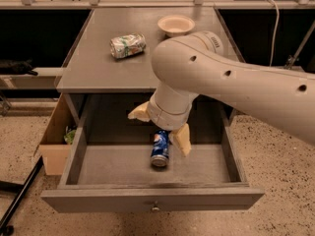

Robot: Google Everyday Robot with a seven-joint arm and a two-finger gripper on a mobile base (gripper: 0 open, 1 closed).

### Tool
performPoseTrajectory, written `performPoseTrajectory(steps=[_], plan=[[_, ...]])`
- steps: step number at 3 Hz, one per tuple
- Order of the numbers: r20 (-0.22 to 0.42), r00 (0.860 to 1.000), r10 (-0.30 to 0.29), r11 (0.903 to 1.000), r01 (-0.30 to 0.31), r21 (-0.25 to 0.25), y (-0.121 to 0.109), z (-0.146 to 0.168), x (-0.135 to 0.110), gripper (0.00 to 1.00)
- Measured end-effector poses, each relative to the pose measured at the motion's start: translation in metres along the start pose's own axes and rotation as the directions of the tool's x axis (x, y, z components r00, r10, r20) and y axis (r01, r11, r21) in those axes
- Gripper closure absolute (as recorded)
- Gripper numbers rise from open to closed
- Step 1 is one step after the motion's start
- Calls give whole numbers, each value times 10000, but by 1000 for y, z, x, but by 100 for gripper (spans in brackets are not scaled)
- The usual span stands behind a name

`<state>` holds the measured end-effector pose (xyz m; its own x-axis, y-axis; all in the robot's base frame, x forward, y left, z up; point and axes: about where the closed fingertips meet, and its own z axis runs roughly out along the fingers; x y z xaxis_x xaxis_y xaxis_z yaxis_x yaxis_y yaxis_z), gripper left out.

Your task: Pick pepsi can from top drawer and place on counter

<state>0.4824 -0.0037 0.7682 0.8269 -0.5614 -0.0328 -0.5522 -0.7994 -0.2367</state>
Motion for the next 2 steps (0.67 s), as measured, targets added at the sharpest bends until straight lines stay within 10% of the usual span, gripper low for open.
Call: performPoseTrajectory(steps=[2], plan=[[217, 9998, 26, 9973, -42, 739, -2, -2, 1, 0]])
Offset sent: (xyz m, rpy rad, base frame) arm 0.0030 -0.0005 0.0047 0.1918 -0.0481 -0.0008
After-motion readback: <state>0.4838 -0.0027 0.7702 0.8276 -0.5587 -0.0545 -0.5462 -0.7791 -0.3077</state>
